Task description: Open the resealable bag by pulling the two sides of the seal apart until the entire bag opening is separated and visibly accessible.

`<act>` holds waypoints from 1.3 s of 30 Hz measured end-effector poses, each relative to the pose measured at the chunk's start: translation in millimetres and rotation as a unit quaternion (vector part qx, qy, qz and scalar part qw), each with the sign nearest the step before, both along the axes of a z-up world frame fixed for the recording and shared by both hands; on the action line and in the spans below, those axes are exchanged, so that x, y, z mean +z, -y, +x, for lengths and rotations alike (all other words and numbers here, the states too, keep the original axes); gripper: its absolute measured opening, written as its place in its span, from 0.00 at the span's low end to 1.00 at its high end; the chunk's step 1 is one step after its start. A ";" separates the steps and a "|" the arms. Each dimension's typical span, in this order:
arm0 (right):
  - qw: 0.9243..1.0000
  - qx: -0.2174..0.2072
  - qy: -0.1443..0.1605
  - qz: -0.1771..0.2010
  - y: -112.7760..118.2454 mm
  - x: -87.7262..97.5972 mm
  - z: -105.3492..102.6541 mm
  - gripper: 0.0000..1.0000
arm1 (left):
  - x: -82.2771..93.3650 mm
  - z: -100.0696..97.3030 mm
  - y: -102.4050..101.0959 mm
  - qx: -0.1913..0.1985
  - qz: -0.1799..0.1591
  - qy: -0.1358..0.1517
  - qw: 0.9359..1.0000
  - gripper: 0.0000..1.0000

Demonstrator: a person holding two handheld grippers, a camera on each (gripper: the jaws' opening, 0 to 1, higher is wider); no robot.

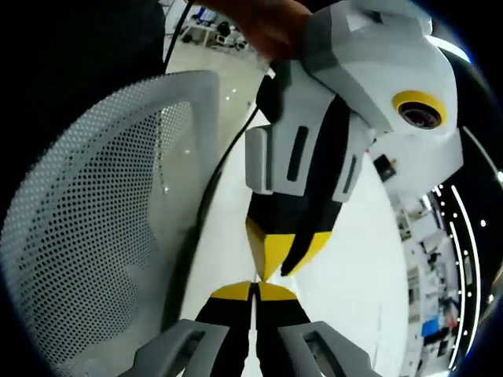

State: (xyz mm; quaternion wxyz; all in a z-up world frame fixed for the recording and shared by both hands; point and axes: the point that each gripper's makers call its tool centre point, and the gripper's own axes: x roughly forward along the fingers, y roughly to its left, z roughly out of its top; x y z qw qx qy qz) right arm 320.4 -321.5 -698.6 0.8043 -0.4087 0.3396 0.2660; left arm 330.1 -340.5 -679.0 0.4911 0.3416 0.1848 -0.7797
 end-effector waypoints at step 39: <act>1.000 0.019 0.011 -0.016 -6.7 3.9 2.6 0.00 | -12.3 3.3 -17.4 -0.015 0.081 -0.069 0.994 0.01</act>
